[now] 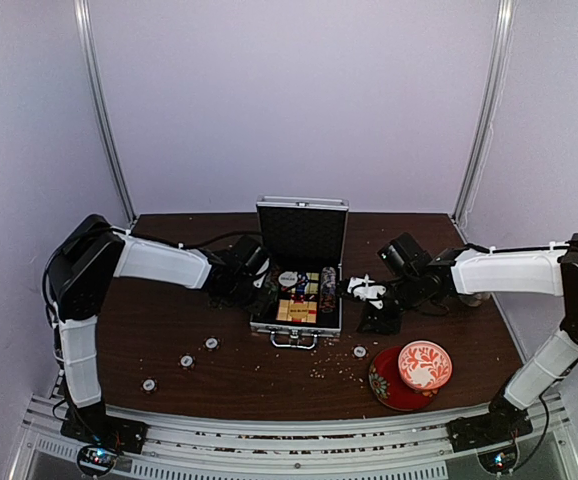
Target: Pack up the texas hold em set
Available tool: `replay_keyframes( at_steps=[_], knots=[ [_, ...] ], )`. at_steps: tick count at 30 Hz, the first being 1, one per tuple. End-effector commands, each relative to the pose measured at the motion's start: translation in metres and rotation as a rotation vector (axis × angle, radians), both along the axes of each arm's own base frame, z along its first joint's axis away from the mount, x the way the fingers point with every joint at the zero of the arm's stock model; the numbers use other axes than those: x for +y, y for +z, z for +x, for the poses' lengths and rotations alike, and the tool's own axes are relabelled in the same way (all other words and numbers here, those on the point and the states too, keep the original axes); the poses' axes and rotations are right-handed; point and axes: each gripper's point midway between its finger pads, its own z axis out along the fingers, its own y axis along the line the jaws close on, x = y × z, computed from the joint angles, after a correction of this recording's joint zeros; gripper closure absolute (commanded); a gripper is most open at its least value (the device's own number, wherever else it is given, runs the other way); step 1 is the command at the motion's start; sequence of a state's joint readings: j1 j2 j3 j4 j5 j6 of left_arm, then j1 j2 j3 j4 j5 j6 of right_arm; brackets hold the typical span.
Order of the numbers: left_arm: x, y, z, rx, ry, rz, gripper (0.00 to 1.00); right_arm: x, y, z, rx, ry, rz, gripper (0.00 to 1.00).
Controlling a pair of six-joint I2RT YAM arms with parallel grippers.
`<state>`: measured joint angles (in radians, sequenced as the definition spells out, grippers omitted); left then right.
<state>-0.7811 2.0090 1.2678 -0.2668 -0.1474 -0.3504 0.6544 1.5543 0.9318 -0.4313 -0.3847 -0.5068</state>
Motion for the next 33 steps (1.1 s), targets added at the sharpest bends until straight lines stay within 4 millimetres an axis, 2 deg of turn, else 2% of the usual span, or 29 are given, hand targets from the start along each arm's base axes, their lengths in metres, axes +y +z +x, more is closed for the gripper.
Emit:
replay_keyframes(
  at_steps=[1, 9, 14, 17, 23, 28, 33],
  knots=[
    [0.0, 0.017, -0.011, 0.026, -0.044, -0.022, 0.42, 0.003, 0.005, 0.005, -0.003, 0.001, 0.005, 0.62],
    [0.017, 0.049, -0.035, 0.043, -0.064, -0.035, 0.41, 0.003, 0.004, 0.005, -0.001, 0.004, 0.002, 0.62],
    [0.044, 0.062, -0.057, 0.078, -0.015, -0.002, 0.41, 0.003, 0.003, 0.005, 0.001, 0.005, 0.002, 0.62],
    [0.068, 0.058, -0.077, 0.137, 0.022, 0.051, 0.37, 0.003, 0.002, 0.004, 0.003, 0.008, 0.0, 0.62],
    [0.114, 0.037, -0.119, 0.258, 0.093, 0.163, 0.33, 0.003, 0.0, 0.004, 0.009, 0.012, -0.005, 0.62],
    [0.129, 0.023, -0.142, 0.329, 0.112, 0.177, 0.32, 0.003, -0.001, 0.003, 0.014, 0.012, -0.007, 0.62],
    [0.147, 0.021, -0.151, 0.346, 0.171, 0.196, 0.29, 0.004, -0.001, 0.002, 0.013, 0.016, -0.006, 0.62]
  ],
)
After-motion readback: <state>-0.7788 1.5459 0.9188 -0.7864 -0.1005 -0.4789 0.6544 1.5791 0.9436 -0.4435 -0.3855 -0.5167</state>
